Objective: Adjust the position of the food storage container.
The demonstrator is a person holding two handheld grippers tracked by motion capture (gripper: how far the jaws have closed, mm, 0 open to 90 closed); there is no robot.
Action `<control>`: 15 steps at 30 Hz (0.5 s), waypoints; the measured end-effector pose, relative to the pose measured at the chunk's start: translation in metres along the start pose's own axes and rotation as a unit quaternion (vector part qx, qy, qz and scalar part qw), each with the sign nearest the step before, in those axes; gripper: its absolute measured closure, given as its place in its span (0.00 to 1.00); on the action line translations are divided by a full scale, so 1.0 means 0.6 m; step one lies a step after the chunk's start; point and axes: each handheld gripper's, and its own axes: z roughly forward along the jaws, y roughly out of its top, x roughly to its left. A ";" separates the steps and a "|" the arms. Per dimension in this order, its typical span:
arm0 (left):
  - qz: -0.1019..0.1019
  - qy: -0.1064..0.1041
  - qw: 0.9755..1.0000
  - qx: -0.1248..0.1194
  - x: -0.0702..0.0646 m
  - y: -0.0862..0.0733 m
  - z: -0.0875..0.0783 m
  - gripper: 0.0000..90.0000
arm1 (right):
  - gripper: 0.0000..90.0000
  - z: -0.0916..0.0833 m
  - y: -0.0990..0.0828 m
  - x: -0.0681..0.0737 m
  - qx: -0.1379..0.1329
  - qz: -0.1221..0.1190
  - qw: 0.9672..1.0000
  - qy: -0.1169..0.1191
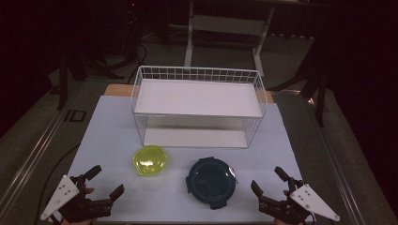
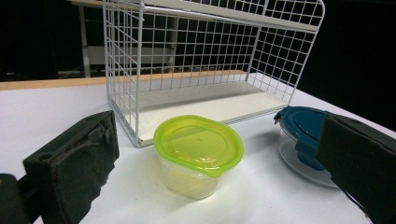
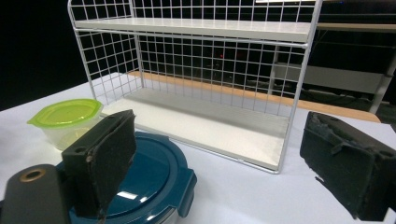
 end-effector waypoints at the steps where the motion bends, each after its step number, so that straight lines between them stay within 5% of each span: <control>1: 0.001 0.001 1.000 0.000 0.000 0.000 0.000 0.00 | 0.11 0.000 0.000 0.000 0.000 0.000 1.000 0.001; 11: 0.006 -0.014 1.000 0.012 -0.011 0.012 0.002 0.00 | 0.11 0.000 0.004 0.007 0.000 -0.010 1.000 0.014; 15: 0.016 -0.049 0.998 0.023 -0.025 0.026 0.006 0.00 | 0.11 0.002 0.006 0.008 0.001 -0.008 1.000 0.016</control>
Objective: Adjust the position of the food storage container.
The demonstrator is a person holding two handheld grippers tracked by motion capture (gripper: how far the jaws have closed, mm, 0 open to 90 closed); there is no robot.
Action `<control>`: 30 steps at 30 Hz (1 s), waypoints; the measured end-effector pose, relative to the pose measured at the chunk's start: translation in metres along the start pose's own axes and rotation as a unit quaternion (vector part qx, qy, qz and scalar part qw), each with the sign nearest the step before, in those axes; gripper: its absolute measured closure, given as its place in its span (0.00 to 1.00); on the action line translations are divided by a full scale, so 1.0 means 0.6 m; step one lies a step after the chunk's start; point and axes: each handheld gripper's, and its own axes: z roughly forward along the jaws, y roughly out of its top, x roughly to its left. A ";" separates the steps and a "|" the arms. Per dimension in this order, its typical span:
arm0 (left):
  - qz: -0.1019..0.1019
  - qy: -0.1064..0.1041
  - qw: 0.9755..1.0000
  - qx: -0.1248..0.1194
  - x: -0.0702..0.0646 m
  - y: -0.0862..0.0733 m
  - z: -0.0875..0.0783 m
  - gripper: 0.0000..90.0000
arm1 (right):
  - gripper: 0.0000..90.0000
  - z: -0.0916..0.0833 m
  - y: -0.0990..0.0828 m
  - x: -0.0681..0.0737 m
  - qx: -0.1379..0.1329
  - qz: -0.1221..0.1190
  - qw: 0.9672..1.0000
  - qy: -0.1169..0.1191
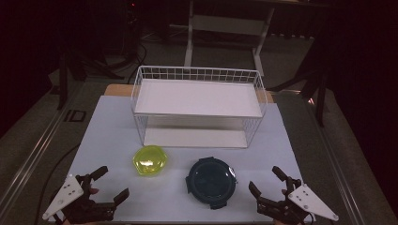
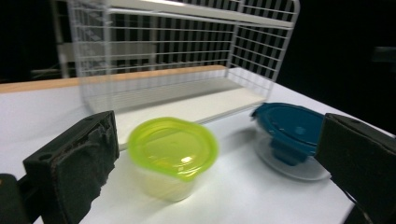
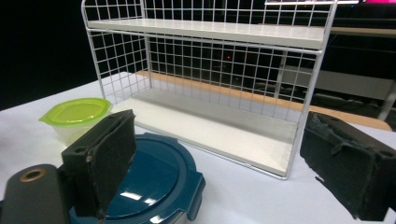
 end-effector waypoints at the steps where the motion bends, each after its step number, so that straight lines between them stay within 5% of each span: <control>1: 0.000 0.000 1.000 0.000 0.000 0.000 0.000 0.00 | 0.11 0.001 0.000 -0.001 0.001 0.000 1.000 0.000; 15: 0.033 -0.069 0.997 0.034 -0.053 0.043 0.037 0.17 | 0.11 0.001 0.005 0.001 -0.001 0.003 1.000 0.008; 20: 0.040 -0.094 0.994 0.042 -0.070 0.040 0.062 0.43 | 0.11 0.001 0.005 0.001 -0.001 0.002 1.000 0.008; 30: 0.047 -0.099 0.990 0.086 -0.086 0.020 0.114 0.82 | 0.11 0.001 0.005 -0.001 -0.001 0.009 1.000 0.014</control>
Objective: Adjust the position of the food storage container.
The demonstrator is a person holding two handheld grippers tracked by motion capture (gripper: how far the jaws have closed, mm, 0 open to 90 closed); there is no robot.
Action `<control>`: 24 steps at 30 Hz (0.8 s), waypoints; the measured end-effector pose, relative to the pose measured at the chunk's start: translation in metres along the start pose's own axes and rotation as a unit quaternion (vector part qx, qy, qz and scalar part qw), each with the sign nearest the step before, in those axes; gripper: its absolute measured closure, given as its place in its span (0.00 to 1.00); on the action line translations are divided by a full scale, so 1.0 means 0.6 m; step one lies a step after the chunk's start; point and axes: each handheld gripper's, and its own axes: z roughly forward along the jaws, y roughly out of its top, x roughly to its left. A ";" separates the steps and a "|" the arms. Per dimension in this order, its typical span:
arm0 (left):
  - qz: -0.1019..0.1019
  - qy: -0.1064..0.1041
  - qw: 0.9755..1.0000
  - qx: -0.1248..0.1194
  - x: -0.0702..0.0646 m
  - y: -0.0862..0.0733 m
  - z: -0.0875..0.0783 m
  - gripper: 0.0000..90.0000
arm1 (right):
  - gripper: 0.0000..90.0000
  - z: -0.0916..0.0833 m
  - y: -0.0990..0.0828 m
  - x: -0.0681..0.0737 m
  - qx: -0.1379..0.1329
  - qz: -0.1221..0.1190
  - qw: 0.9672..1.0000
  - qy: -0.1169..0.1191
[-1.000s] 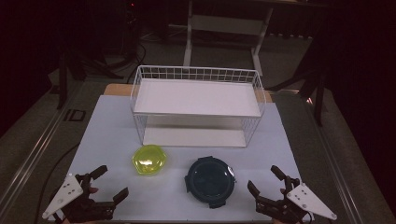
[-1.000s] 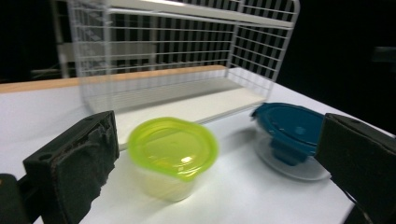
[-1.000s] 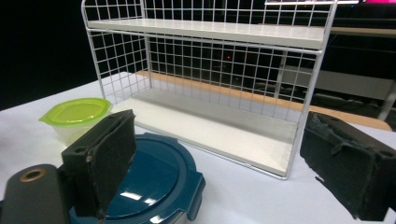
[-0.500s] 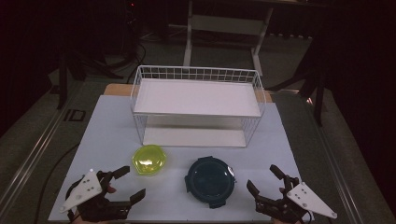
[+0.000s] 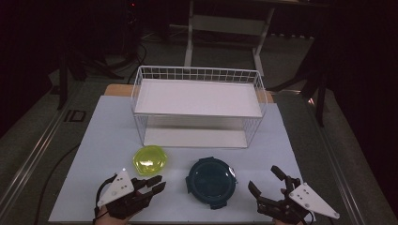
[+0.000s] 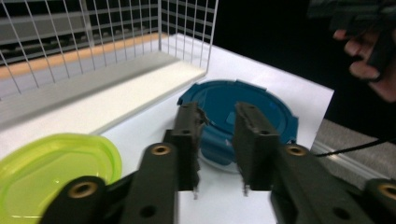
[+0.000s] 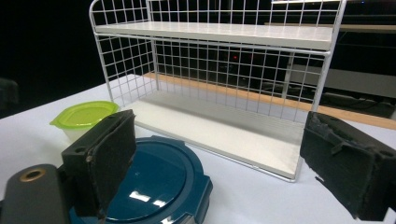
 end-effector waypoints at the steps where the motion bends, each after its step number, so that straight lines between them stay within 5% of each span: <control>1: 0.002 0.001 1.000 0.003 0.000 -0.003 0.005 0.84 | 0.11 0.000 0.000 0.000 0.001 0.000 1.000 0.000; 9: 0.009 0.002 1.000 0.029 0.000 -0.025 0.041 0.97 | 0.11 0.001 -0.001 0.000 0.004 0.000 1.000 0.003; 19: 0.004 -0.011 0.995 0.096 -0.008 -0.051 0.099 0.98 | 0.11 0.002 -0.002 0.000 0.006 0.001 1.000 0.008; 24: 0.003 -0.018 0.994 0.107 -0.011 -0.056 0.118 0.99 | 0.11 0.001 -0.003 -0.001 0.007 0.000 1.000 0.008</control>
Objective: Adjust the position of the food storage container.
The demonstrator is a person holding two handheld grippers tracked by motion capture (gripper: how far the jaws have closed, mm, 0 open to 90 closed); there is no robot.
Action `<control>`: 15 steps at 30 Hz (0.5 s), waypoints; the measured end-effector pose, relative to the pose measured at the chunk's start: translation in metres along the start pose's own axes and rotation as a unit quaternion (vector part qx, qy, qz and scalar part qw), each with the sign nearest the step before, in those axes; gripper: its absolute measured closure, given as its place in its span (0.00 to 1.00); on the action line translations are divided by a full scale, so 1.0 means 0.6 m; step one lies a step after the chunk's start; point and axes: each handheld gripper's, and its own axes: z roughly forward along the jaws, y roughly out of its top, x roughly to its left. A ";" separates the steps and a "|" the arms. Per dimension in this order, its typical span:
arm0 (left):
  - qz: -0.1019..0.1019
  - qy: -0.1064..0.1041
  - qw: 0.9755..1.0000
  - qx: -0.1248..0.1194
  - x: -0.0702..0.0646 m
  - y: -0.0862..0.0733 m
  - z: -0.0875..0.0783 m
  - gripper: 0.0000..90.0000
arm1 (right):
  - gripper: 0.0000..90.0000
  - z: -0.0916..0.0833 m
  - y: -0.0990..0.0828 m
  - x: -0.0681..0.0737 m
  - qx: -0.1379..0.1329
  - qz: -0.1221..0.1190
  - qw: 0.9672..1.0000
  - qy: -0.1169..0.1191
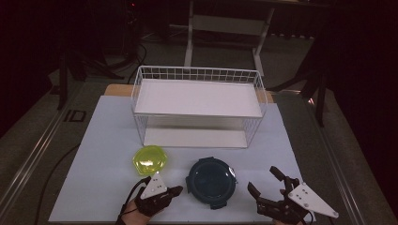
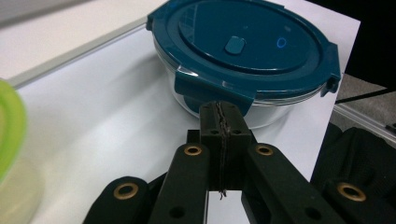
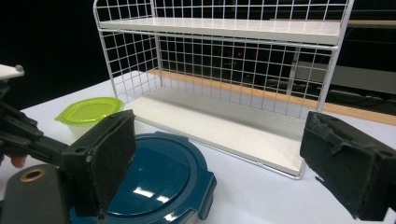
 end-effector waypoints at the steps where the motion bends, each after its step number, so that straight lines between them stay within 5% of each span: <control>1: 0.000 0.001 1.000 0.005 0.000 0.001 0.007 0.99 | 0.11 0.000 0.000 -0.001 0.000 0.001 1.000 0.001; 15: -0.020 0.004 1.000 0.007 0.005 0.008 0.033 0.99 | 0.11 -0.004 -0.001 -0.006 0.002 0.005 1.000 0.002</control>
